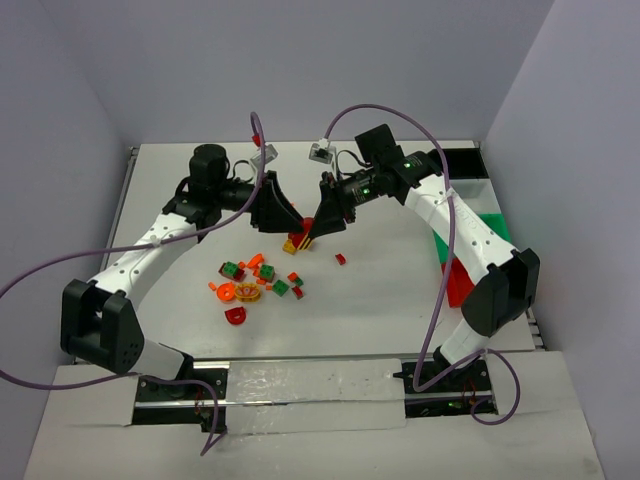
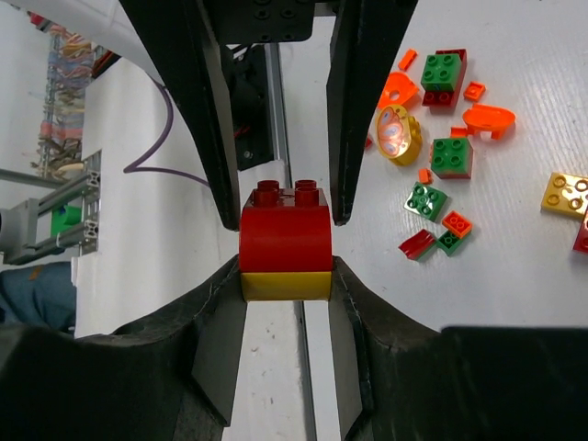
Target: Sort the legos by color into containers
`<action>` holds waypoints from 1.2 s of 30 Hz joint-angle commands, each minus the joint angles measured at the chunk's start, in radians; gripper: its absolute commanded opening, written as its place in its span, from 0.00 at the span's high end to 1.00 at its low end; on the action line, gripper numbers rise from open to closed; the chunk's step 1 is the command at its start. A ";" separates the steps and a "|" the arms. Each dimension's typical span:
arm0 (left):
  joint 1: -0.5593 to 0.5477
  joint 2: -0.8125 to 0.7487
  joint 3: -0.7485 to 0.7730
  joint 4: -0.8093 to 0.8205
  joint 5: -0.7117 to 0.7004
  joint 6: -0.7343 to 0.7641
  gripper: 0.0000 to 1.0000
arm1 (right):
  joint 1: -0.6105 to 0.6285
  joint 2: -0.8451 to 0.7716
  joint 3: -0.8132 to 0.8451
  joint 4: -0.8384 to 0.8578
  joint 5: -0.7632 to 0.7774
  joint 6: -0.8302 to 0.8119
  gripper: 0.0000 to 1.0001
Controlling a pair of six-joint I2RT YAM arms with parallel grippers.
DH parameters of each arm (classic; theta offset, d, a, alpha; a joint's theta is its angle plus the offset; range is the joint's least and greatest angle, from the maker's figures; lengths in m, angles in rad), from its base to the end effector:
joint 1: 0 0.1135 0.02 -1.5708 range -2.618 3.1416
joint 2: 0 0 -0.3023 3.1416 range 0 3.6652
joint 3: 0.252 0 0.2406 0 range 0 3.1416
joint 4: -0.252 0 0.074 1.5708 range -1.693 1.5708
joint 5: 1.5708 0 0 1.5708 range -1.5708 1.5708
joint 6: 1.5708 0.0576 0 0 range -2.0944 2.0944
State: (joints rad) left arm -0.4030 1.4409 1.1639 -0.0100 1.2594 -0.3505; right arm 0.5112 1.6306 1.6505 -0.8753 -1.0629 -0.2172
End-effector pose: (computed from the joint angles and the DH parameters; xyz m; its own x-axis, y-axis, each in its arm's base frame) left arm 0.2630 -0.1717 0.3813 -0.5742 0.1304 -0.8083 0.8122 -0.0335 -0.5824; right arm 0.2691 0.2086 0.4029 -0.4839 -0.3916 -0.7826 -0.8623 0.0608 0.5027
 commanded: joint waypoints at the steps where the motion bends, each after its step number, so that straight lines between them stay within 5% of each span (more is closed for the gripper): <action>1: 0.001 0.000 0.053 -0.037 0.025 0.042 0.47 | 0.012 -0.014 0.023 0.008 -0.006 -0.011 0.97; 17: 0.001 -0.002 0.045 -0.063 0.011 0.076 0.60 | 0.012 -0.015 0.028 0.021 -0.006 0.005 0.98; 20: 0.000 0.002 0.049 -0.086 0.006 0.092 0.75 | 0.012 -0.018 0.021 0.032 -0.005 0.018 1.00; 23: 0.002 0.008 0.065 -0.115 0.024 0.108 1.00 | 0.011 -0.022 0.009 0.015 0.013 -0.006 1.00; 31: 0.127 0.001 0.062 0.075 0.061 -0.055 1.00 | -0.059 -0.082 -0.127 -0.068 0.082 -0.135 1.00; 36: 0.177 0.017 0.120 0.021 0.064 -0.008 1.00 | -0.131 -0.113 -0.186 -0.125 0.097 -0.204 1.00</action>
State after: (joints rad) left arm -0.2520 1.4510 1.2058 -0.0317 1.2891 -0.3556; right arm 0.4342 1.5742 1.4986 -0.9298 -0.9975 -0.3342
